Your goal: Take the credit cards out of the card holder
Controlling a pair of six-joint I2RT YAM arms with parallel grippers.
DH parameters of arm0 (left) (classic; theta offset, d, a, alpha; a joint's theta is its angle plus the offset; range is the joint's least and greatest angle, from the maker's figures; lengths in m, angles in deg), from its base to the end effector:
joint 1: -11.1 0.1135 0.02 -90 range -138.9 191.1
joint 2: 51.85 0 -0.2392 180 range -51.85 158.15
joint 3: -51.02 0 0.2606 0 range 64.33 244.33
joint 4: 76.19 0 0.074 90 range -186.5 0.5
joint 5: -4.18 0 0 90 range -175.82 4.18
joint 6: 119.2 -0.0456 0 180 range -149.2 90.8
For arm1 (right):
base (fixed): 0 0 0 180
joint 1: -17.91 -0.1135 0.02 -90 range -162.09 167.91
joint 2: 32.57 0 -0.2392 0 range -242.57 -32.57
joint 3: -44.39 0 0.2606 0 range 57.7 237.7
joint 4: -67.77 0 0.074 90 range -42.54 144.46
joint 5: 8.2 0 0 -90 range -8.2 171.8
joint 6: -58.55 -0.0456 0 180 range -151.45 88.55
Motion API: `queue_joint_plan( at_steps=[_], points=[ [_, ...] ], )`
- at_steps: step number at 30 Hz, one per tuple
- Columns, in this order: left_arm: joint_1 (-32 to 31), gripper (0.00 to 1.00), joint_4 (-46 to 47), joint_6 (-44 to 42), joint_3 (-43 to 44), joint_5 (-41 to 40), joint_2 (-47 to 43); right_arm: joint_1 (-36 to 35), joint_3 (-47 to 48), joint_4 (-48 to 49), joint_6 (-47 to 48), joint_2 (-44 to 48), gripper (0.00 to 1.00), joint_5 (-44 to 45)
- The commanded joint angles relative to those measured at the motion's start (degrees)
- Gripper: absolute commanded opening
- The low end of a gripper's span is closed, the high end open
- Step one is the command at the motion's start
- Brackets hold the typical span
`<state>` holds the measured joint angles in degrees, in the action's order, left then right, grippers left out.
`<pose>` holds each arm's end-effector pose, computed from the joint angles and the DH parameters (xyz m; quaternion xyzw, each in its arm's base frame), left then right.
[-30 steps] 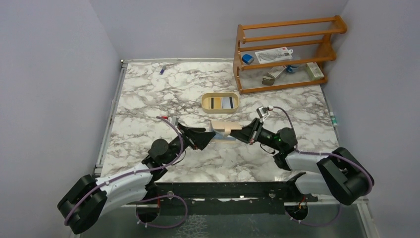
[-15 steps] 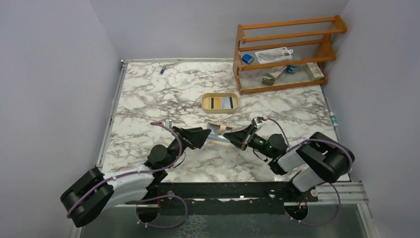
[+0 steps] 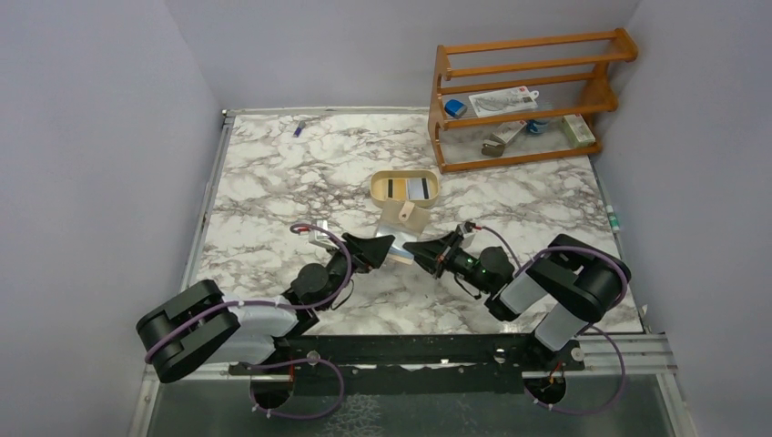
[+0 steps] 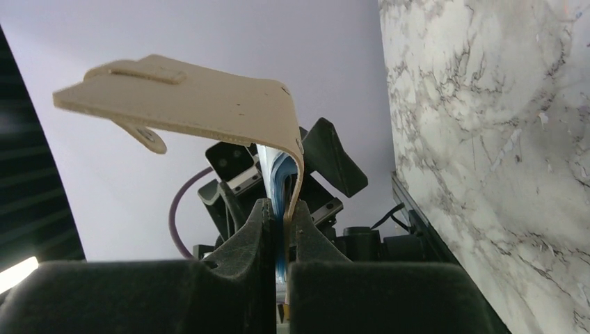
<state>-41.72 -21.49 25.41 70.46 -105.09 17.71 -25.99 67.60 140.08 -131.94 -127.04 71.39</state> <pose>0.1451 -0.1664 0.1470 -0.1334 0.6667 -0.5168 0.5202 0.1681 0.1732 0.1074 0.2737 0.6450 0.6960 0.1568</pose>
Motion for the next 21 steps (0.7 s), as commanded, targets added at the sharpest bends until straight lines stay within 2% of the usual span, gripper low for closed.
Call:
queue_joint_plan(
  at_steps=[1,6,11,12,16,19,21],
  points=[
    [-1.1,0.68,2.3,1.8,-1.0,-6.6,-1.0,-0.3,1.9,16.8,0.0,1.3,0.01,3.1],
    [-1.2,0.66,1.0,0.9,-0.7,-6.5,-2.3,-0.3,2.7,16.7,2.8,1.0,0.01,1.6],
    [-1.2,0.68,-2.3,-4.3,-0.9,-6.6,-6.9,-0.3,4.8,12.4,6.5,0.5,0.01,-6.1],
    [-1.2,0.70,-6.1,-5.9,-0.1,-6.9,-9.7,-0.3,4.6,11.1,7.9,1.0,0.01,-7.2],
    [-0.9,0.77,-36.9,-13.1,8.2,-11.3,-22.9,0.5,2.5,1.7,14.5,6.4,0.01,-9.3],
    [-0.8,0.82,-53.7,-19.1,15.4,-14.1,-30.5,0.7,3.1,-13.3,19.9,13.5,0.01,-8.9],
    [-0.7,0.89,-61.9,-21.5,20.6,-14.6,-32.2,0.7,5.4,-24.6,23.2,17.5,0.01,-8.8]
  ],
)
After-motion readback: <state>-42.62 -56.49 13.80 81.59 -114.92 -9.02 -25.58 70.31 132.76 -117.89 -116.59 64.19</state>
